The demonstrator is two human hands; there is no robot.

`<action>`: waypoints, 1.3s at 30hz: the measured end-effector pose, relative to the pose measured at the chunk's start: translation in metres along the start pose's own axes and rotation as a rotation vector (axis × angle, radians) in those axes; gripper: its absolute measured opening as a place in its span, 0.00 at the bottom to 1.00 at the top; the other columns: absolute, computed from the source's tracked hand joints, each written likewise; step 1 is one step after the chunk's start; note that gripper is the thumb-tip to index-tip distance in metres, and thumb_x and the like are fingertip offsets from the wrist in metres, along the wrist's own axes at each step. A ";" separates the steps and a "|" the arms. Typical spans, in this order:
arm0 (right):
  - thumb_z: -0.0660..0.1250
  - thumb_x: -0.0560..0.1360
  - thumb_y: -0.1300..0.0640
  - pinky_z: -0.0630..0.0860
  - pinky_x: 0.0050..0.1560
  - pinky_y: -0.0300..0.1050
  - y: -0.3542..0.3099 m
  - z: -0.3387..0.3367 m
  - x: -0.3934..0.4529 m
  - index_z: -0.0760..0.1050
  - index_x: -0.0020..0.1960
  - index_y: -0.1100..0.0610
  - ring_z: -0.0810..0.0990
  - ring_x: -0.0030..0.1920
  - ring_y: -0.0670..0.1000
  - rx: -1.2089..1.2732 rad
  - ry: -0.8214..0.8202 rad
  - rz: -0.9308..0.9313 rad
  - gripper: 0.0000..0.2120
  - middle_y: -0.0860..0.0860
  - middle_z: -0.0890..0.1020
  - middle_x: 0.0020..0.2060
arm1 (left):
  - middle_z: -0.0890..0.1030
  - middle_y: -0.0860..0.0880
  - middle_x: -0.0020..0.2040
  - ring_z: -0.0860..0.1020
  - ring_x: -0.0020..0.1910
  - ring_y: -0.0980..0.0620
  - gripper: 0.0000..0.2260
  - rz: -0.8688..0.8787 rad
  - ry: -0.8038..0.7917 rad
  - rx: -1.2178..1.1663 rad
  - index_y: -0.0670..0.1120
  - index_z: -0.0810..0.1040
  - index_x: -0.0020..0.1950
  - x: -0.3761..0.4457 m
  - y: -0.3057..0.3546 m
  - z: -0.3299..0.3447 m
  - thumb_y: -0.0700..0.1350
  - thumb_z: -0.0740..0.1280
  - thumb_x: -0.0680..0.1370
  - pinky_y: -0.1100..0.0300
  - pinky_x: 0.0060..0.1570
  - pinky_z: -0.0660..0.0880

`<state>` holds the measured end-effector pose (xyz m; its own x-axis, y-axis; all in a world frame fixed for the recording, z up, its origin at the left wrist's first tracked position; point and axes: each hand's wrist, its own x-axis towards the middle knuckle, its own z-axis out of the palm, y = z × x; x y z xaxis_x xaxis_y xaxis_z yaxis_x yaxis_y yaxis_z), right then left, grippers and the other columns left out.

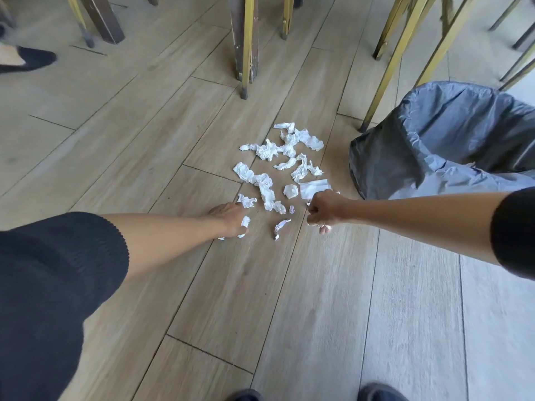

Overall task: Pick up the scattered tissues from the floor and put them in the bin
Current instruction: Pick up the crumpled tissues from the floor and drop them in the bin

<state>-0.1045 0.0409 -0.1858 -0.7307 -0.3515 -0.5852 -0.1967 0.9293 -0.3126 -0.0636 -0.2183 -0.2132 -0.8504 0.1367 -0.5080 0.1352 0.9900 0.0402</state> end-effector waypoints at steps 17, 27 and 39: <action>0.60 0.79 0.51 0.74 0.42 0.47 -0.049 0.008 0.042 0.73 0.47 0.59 0.77 0.45 0.56 -0.236 0.188 -0.080 0.11 0.56 0.80 0.46 | 0.78 0.47 0.38 0.77 0.37 0.46 0.16 -0.057 0.031 -0.220 0.44 0.71 0.35 -0.019 -0.017 -0.017 0.53 0.62 0.79 0.59 0.34 0.70; 0.68 0.74 0.53 0.70 0.41 0.43 -0.049 0.010 0.051 0.75 0.52 0.55 0.80 0.53 0.56 -0.259 0.182 -0.036 0.09 0.53 0.81 0.52 | 0.76 0.43 0.54 0.77 0.51 0.42 0.17 -0.025 0.098 -0.200 0.44 0.69 0.65 -0.013 -0.018 -0.024 0.39 0.65 0.77 0.54 0.40 0.72; 0.61 0.79 0.54 0.79 0.46 0.48 -0.008 -0.009 0.016 0.77 0.44 0.61 0.82 0.38 0.51 -0.103 0.117 0.042 0.12 0.56 0.85 0.31 | 0.71 0.39 0.64 0.75 0.59 0.38 0.22 -0.033 0.063 -0.147 0.52 0.63 0.73 0.031 -0.003 -0.004 0.48 0.64 0.80 0.52 0.52 0.73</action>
<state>-0.1207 0.0285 -0.1861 -0.8099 -0.3019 -0.5030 -0.2261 0.9518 -0.2073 -0.0928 -0.2172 -0.2253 -0.8840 0.1014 -0.4564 0.0346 0.9877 0.1526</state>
